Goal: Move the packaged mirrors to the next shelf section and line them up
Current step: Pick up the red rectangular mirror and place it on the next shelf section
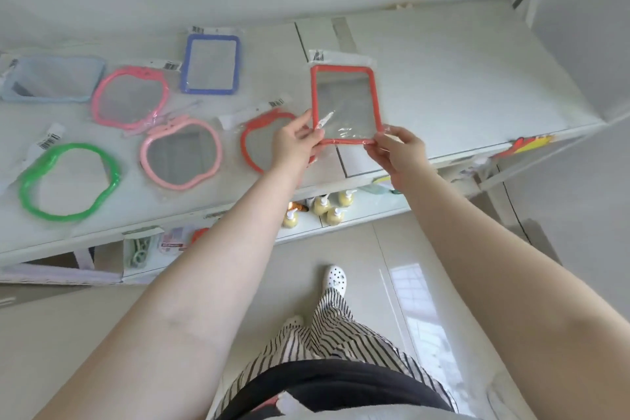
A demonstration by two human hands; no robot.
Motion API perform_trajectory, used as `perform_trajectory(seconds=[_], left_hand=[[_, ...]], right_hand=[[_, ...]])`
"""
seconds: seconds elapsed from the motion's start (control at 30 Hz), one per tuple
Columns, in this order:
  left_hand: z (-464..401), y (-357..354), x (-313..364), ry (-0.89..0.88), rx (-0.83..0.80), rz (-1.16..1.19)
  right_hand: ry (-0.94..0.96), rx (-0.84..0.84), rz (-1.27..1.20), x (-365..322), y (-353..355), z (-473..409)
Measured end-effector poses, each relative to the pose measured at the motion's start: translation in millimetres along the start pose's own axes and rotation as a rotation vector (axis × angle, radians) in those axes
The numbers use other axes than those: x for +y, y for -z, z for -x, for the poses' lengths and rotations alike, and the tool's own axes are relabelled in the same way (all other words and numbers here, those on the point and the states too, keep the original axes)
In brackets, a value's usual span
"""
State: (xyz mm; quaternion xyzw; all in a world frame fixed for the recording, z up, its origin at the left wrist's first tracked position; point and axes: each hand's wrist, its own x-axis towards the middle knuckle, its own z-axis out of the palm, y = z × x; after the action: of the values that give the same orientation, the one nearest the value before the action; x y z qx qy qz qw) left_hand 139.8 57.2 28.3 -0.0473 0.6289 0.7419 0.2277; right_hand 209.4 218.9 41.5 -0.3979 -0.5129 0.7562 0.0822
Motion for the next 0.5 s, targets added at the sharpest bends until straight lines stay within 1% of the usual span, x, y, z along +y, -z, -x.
perform_trajectory(seconds=[0.23, 0.37, 0.5], left_hand=[[37.6, -42.7, -30.4, 0.020, -0.152, -0.003], [61.8, -77.1, -39.9, 0.033, -0.236, -0.049], [80.7, -119.0, -52.9, 0.047, -0.284, -0.103]], right_hand=[[0.055, 0.167, -0.003, 12.9, 70.9, 44.0], [0.085, 0.233, -0.029, 14.1, 114.0, 65.4], [0.079, 0.277, -0.055, 11.4, 163.1, 76.7]])
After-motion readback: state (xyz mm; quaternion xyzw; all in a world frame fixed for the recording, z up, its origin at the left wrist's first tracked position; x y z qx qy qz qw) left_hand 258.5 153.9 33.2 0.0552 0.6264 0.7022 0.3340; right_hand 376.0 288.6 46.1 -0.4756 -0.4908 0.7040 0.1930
